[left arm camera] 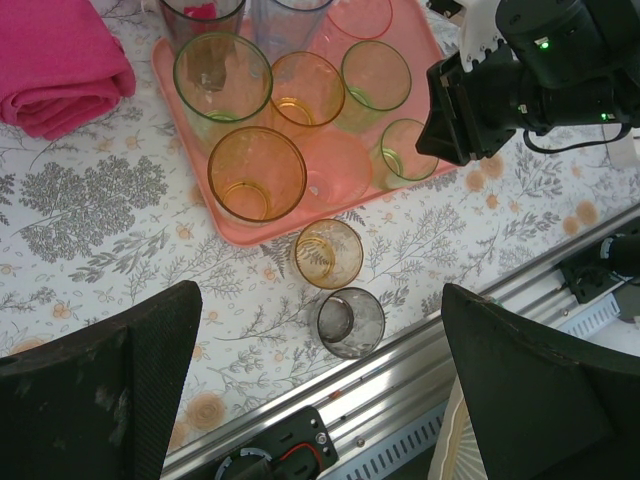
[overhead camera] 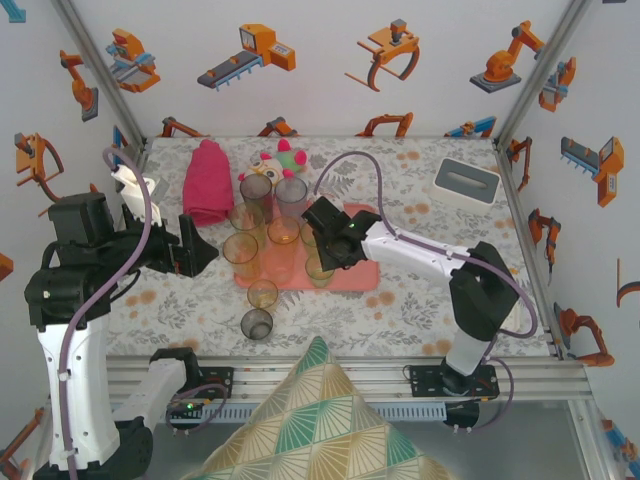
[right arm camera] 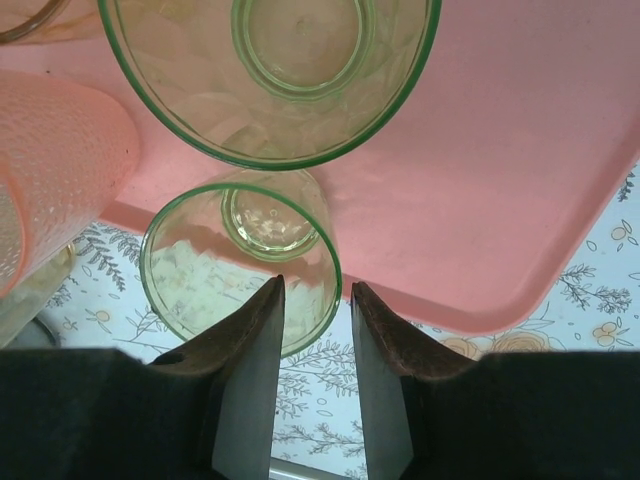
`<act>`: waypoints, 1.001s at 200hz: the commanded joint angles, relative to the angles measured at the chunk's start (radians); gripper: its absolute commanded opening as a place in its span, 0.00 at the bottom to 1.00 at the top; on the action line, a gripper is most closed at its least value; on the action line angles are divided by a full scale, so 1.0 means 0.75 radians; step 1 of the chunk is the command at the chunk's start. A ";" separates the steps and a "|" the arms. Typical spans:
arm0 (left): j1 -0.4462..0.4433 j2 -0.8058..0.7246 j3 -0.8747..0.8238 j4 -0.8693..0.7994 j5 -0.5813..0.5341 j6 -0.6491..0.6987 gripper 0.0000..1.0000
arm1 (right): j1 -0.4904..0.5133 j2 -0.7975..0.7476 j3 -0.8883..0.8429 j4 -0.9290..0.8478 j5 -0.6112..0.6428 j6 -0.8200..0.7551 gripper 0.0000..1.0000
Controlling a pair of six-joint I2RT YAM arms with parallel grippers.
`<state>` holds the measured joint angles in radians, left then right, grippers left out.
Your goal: Place the glasses into the tray
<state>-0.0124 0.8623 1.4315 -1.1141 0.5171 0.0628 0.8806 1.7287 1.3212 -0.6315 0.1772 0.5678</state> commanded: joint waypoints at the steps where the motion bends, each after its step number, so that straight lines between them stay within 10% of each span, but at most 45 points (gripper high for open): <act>1: 0.008 0.006 0.020 0.023 0.024 -0.012 0.97 | 0.008 -0.092 -0.012 -0.047 0.044 -0.009 0.35; 87: 0.008 0.007 0.033 0.028 0.013 -0.017 0.97 | 0.043 -0.287 0.063 -0.170 0.038 0.036 0.36; 200: 0.021 -0.017 0.058 0.064 -0.141 -0.096 0.97 | 0.502 -0.119 0.178 -0.114 0.139 0.346 0.37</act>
<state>-0.0109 0.8612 1.4456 -1.0878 0.4412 0.0299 1.2091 1.5913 1.4220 -0.7315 0.2321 0.7380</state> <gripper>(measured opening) 0.972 0.369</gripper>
